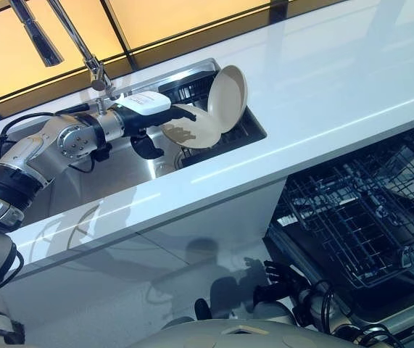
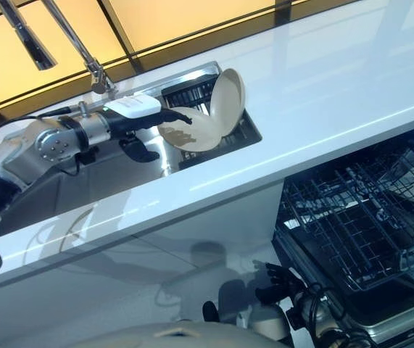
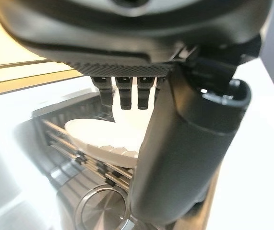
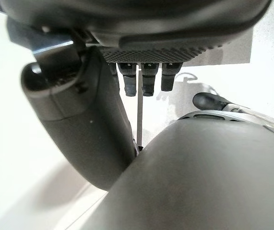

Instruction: Pick up plates and place into dishwasher.

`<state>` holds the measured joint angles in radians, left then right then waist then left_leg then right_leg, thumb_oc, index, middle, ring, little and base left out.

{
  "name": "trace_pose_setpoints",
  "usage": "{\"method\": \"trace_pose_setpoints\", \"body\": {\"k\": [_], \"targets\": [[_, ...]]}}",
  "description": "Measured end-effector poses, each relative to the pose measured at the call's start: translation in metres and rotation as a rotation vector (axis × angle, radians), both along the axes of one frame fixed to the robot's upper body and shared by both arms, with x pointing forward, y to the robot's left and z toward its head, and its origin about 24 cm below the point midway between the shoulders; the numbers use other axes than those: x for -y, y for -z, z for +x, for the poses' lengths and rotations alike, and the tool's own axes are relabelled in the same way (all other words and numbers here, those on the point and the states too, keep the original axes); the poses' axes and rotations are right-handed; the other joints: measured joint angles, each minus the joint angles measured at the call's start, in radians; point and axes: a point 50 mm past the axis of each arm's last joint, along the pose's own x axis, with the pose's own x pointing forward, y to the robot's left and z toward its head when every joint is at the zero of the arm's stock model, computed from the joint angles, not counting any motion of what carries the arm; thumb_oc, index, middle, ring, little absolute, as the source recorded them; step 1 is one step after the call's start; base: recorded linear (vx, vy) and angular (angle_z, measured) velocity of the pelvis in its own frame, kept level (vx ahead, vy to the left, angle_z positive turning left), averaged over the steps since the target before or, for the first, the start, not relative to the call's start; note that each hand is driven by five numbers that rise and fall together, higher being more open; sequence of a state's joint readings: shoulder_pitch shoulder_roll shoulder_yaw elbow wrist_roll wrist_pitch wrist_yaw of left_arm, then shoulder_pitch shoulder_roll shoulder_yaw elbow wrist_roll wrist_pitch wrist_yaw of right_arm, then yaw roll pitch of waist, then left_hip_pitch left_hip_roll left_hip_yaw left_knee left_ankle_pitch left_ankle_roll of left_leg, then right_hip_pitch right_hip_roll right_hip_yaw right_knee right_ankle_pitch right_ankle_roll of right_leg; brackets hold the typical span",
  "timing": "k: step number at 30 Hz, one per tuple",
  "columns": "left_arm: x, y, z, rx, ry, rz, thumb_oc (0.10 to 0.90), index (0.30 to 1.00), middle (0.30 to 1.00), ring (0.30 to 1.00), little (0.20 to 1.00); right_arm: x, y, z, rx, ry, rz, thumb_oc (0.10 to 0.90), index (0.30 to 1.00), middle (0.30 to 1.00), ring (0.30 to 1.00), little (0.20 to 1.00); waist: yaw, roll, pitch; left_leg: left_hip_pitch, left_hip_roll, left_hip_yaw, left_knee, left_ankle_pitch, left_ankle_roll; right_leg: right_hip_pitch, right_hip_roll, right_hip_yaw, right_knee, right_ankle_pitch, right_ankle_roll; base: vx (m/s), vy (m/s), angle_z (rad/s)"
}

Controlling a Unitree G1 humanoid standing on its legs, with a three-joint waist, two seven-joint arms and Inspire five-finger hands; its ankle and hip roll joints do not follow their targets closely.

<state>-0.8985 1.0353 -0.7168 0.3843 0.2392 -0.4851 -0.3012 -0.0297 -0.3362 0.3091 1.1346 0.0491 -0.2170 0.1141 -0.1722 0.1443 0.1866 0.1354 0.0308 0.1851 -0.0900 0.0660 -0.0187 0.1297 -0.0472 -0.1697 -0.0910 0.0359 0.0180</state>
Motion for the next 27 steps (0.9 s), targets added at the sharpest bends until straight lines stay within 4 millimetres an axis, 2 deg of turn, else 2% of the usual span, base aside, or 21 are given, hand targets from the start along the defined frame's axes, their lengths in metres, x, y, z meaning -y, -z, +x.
{"method": "trace_pose_setpoints", "body": {"k": [18, 27], "targets": [[-0.002, 0.009, 0.001, -0.012, -0.009, 0.046, 0.800, 0.900, 0.900, 0.900, 0.900, 0.000, 0.000, 0.000, -0.003, 0.001, -0.001, 0.800, 0.900, 0.900, 0.900, 0.900, -0.002, 0.003, -0.002, 0.007, 0.001, 0.008, 0.000, 0.000, 0.000, 0.002, 0.003, 0.014, 0.000, 0.001, -0.001, 0.00, 0.001, -0.01], [-0.018, 0.012, 0.007, 0.016, -0.091, 0.008, 0.800, 0.900, 0.900, 0.900, 0.900, -0.001, -0.001, 0.000, 0.014, -0.004, 0.004, 0.800, 0.900, 0.900, 0.900, 0.900, -0.018, 0.003, -0.002, 0.007, 0.001, 0.015, -0.001, 0.000, 0.000, -0.004, 0.005, 0.022, 0.006, 0.001, -0.001, 0.00, 0.000, 0.00]]}}
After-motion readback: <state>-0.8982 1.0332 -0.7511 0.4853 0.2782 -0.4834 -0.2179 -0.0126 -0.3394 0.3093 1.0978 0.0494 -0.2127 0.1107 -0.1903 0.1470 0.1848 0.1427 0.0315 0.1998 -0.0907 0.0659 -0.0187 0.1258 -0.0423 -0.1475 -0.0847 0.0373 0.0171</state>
